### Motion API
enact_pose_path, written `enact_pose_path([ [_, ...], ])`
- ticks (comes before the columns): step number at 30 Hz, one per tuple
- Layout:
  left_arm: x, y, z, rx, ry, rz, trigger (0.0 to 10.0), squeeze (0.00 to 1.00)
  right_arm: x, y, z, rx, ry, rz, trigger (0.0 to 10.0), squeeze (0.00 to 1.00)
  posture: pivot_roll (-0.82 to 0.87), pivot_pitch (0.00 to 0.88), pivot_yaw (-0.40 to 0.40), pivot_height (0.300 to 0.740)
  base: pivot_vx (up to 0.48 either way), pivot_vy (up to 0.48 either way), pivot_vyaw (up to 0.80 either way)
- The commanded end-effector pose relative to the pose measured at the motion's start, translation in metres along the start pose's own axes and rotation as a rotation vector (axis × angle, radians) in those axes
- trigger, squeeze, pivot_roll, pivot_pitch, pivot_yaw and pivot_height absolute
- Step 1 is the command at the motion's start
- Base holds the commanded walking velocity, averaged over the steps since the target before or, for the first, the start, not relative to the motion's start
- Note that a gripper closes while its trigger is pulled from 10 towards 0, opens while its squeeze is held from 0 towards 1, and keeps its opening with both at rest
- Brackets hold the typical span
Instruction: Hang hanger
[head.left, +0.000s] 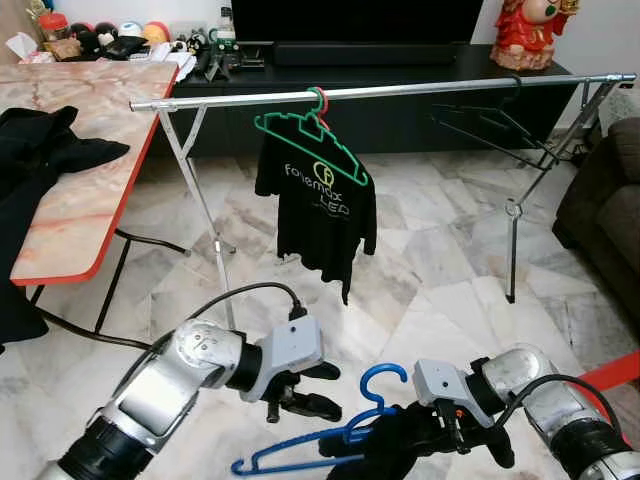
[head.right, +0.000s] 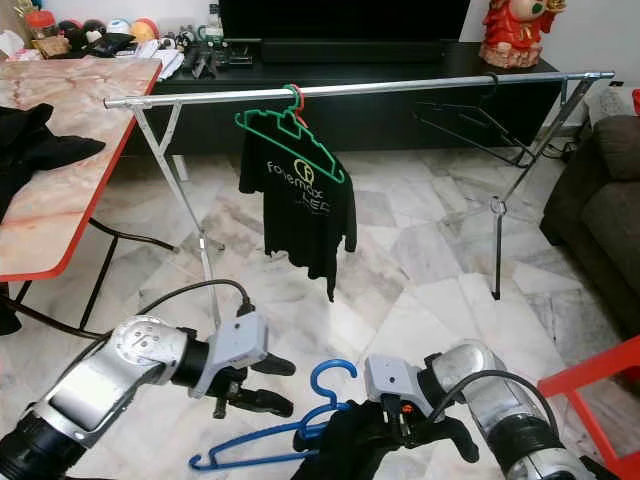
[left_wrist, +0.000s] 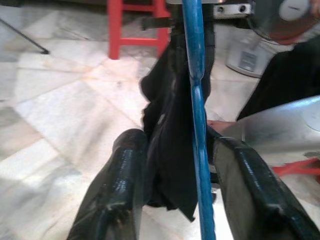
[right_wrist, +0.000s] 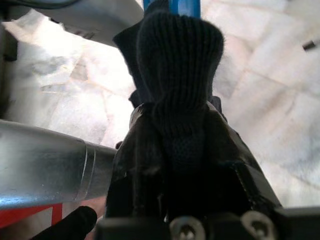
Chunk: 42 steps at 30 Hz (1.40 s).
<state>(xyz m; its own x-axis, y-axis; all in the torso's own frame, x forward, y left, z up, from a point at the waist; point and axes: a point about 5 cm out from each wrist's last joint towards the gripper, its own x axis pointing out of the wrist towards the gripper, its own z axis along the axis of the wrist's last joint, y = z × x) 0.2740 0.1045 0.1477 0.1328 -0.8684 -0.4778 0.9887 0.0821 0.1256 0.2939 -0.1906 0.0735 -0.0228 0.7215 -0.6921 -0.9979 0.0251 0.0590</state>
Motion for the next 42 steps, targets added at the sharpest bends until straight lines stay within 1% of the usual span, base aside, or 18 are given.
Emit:
enact_pose_path([
  [1, -0.009, 0.004, -0.005, -0.026, 0.001, 0.069, 10.0, 1.0, -0.015, -0.009, 0.002, 0.05, -0.092, -0.132, 0.0, 0.0, 0.02, 0.152, -0.056, 0.74, 0.0, 0.0, 0.0],
  [2, -0.013, 0.008, -0.008, -0.046, -0.004, 0.132, 10.0, 1.0, -0.021, -0.015, 0.005, 0.076, -0.138, -0.216, 0.0, 0.0, 0.02, 0.153, -0.054, 0.74, 0.0, 0.0, 0.0],
  [3, -0.013, 0.008, -0.008, -0.046, -0.004, 0.132, 10.0, 1.0, -0.021, -0.015, 0.005, 0.076, -0.138, -0.216, 0.0, 0.0, 0.02, 0.153, -0.054, 0.74, 0.0, 0.0, 0.0],
  [6, -0.018, 0.012, -0.013, -0.093, -0.036, 0.213, 10.0, 1.0, -0.029, -0.018, 0.006, 0.103, -0.2, -0.315, 0.0, 0.0, 0.01, 0.157, -0.056, 0.74, 0.0, 0.0, 0.0],
  [9, -0.024, 0.005, -0.022, -0.162, -0.045, 0.257, 10.0, 1.0, -0.036, -0.017, 0.01, 0.152, -0.352, -0.417, 0.0, 0.0, 0.0, 0.162, -0.059, 0.74, 0.0, 0.0, 0.0],
  [11, -0.025, 0.002, -0.027, -0.183, -0.042, 0.272, 10.0, 1.0, -0.038, -0.014, 0.013, 0.156, -0.401, -0.434, 0.0, 0.0, 0.0, 0.162, -0.059, 0.74, 0.0, 0.0, 0.0],
  [13, -0.023, -0.001, -0.03, -0.194, -0.039, 0.27, 10.0, 1.0, -0.037, -0.012, 0.014, 0.149, -0.405, -0.429, 0.0, 0.0, 0.0, 0.164, -0.058, 0.74, 0.0, 0.0, 0.0],
  [17, -0.018, -0.011, -0.051, -0.242, 0.018, 0.26, 10.0, 1.0, -0.038, -0.005, 0.02, 0.108, -0.396, -0.416, 0.0, 0.0, -0.02, 0.166, -0.059, 0.74, 0.0, 0.0, 0.0],
  [18, -0.016, -0.012, -0.059, -0.264, 0.035, 0.28, 10.0, 1.0, -0.041, -0.007, 0.024, 0.098, -0.403, -0.431, 0.0, 0.0, -0.02, 0.165, -0.058, 0.74, 0.0, 0.0, 0.0],
  [19, -0.016, -0.012, -0.059, -0.264, 0.035, 0.28, 10.0, 1.0, -0.041, -0.007, 0.024, 0.098, -0.403, -0.431, 0.0, 0.0, -0.02, 0.165, -0.058, 0.74, 0.0, 0.0, 0.0],
  [22, -0.004, -0.009, -0.078, -0.263, 0.078, 0.364, 10.0, 0.98, -0.047, -0.006, 0.037, 0.044, -0.401, -0.428, 0.0, 0.0, -0.03, 0.161, -0.053, 0.74, 0.0, 0.0, 0.0],
  [23, -0.002, -0.009, -0.083, -0.243, 0.097, 0.386, 10.0, 0.29, -0.049, -0.005, 0.042, 0.03, -0.402, -0.426, 0.0, 0.0, -0.04, 0.161, -0.052, 0.74, 0.0, 0.0, 0.0],
  [24, 0.0, -0.008, -0.085, -0.229, 0.106, 0.399, 10.0, 0.0, -0.05, -0.006, 0.044, 0.017, -0.402, -0.426, 0.0, 0.0, -0.04, 0.162, -0.051, 0.74, 0.0, 0.0, 0.0],
  [29, 0.009, -0.006, -0.094, -0.251, 0.091, 0.473, 10.0, 0.0, -0.059, -0.005, 0.06, -0.043, -0.399, -0.431, 0.0, 0.0, -0.05, 0.156, -0.053, 0.74, 0.0, 0.0, 0.0],
  [31, 0.014, -0.006, -0.097, -0.227, 0.105, 0.482, 10.0, 0.0, -0.062, -0.004, 0.068, -0.059, -0.429, -0.422, 0.0, 0.0, -0.05, 0.156, -0.053, 0.74, 0.0, 0.0, 0.0],
  [37, 0.021, 0.008, -0.099, -0.216, 0.076, 0.604, 10.0, 0.0, -0.064, 0.001, 0.079, -0.106, -0.411, -0.396, 0.0, 0.0, -0.05, 0.147, -0.054, 0.74, 0.0, 0.0, 0.0],
  [39, 0.023, 0.01, -0.1, -0.2, 0.078, 0.618, 10.0, 0.0, -0.065, 0.002, 0.082, -0.124, -0.403, -0.381, 0.0, 0.0, -0.05, 0.144, -0.056, 0.74, 0.0, 0.0, 0.0],
  [42, 0.029, 0.009, -0.1, -0.226, 0.042, 0.601, 10.0, 0.0, -0.067, 0.006, 0.092, -0.155, -0.417, -0.365, 0.0, 0.0, -0.06, 0.135, -0.056, 0.74, 0.0, 0.0, 0.0],
])
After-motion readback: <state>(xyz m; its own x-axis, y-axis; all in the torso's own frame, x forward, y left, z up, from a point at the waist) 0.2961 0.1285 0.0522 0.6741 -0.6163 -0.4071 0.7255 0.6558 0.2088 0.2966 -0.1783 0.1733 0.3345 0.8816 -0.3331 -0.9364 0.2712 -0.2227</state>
